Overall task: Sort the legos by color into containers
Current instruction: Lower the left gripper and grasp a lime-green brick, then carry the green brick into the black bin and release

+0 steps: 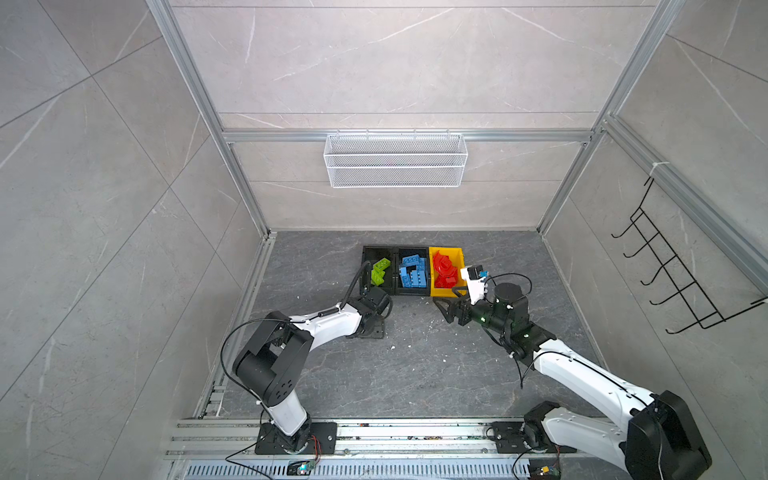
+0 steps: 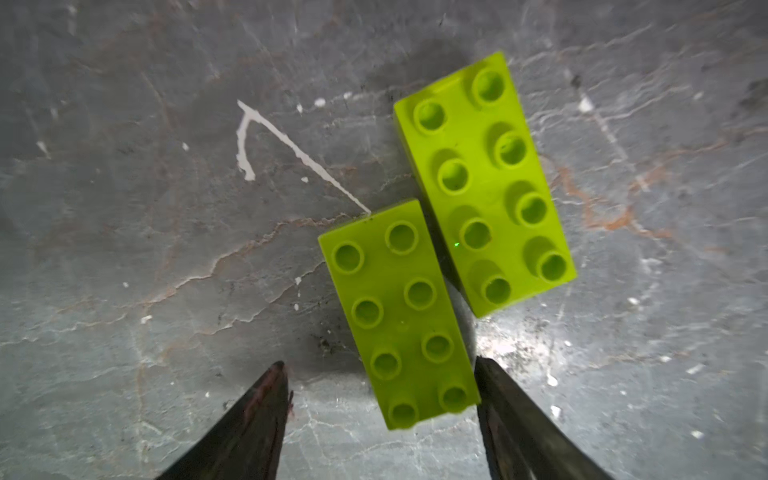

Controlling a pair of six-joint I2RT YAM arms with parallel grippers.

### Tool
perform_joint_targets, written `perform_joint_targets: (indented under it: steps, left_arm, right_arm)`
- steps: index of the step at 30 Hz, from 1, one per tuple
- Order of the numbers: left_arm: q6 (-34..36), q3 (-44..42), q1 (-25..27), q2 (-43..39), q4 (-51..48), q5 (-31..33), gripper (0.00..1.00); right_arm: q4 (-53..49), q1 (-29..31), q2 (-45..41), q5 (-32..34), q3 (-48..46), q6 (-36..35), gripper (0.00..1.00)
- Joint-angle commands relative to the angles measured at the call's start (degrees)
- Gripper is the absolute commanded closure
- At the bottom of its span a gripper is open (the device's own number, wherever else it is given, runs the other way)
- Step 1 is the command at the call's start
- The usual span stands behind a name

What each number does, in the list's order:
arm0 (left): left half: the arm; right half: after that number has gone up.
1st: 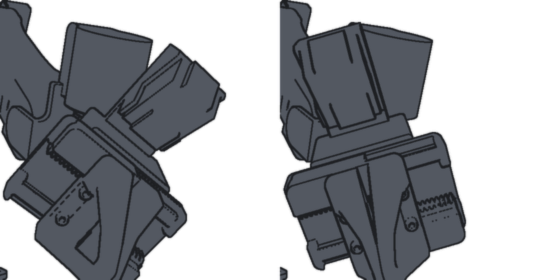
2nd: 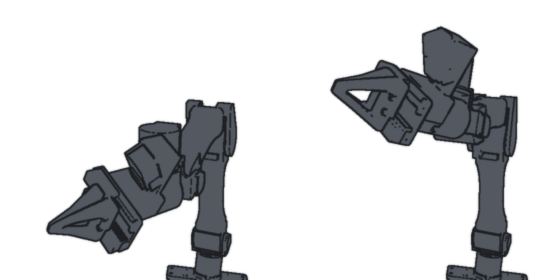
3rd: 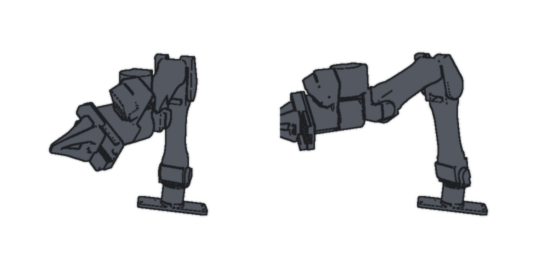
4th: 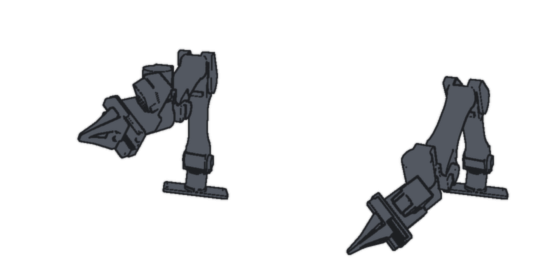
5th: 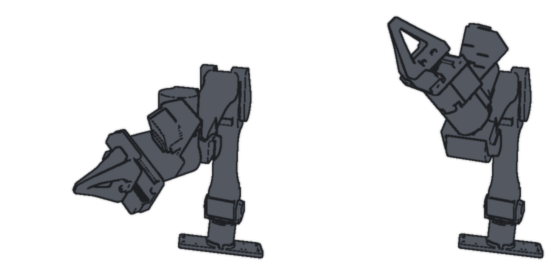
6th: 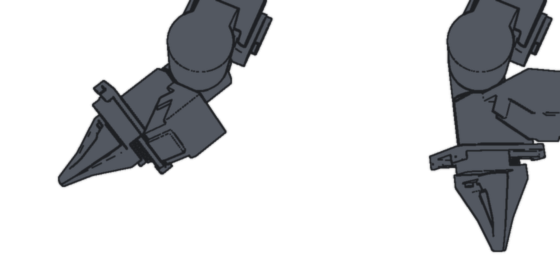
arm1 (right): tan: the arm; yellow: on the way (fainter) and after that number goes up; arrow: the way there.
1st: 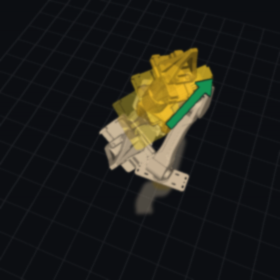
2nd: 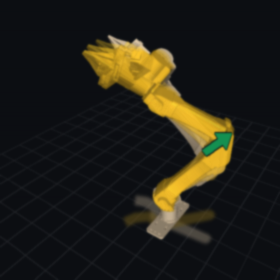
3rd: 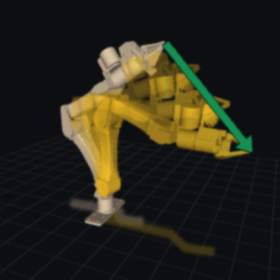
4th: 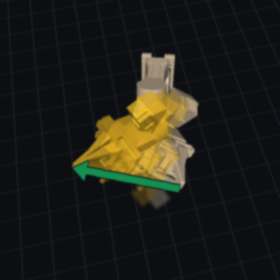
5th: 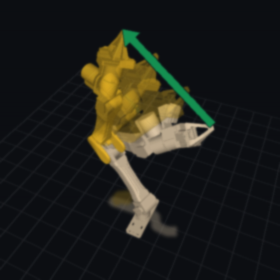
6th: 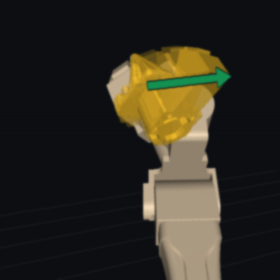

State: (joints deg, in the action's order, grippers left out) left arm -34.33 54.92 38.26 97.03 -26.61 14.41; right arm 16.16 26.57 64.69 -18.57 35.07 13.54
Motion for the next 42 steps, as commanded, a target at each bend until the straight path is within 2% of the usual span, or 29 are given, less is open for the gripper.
perform_joint_targets:
  steps: [1, 8, 21, 35, 42]
  left_arm:
    - [0.06, 1.51, 0.07, 0.76, 1.07, -0.32, 0.31]
    - [0.39, 1.83, 0.06, 1.79, 2.71, 0.45, 0.42]
    - [1.46, 4.15, -0.11, 3.95, 2.07, 2.33, 0.42]
    - [1.76, 2.75, -0.18, -1.46, -0.62, 4.70, 0.70]
    - [2.24, 3.09, -0.20, -7.36, -5.11, 6.91, 0.73]
  right_arm:
    - [-1.12, 0.41, 0.27, -0.94, 1.93, -1.07, 0.13]
    - [-1.73, 0.63, 0.27, -1.03, 2.35, -1.25, 0.13]
    - [-2.18, 0.76, 0.96, -1.36, 2.71, -1.52, 0.13]
    - [-2.41, 0.97, 1.45, -1.54, 2.98, -1.59, 0.13]
    - [-2.63, 1.07, 1.41, -1.47, 3.16, -1.68, 0.13]
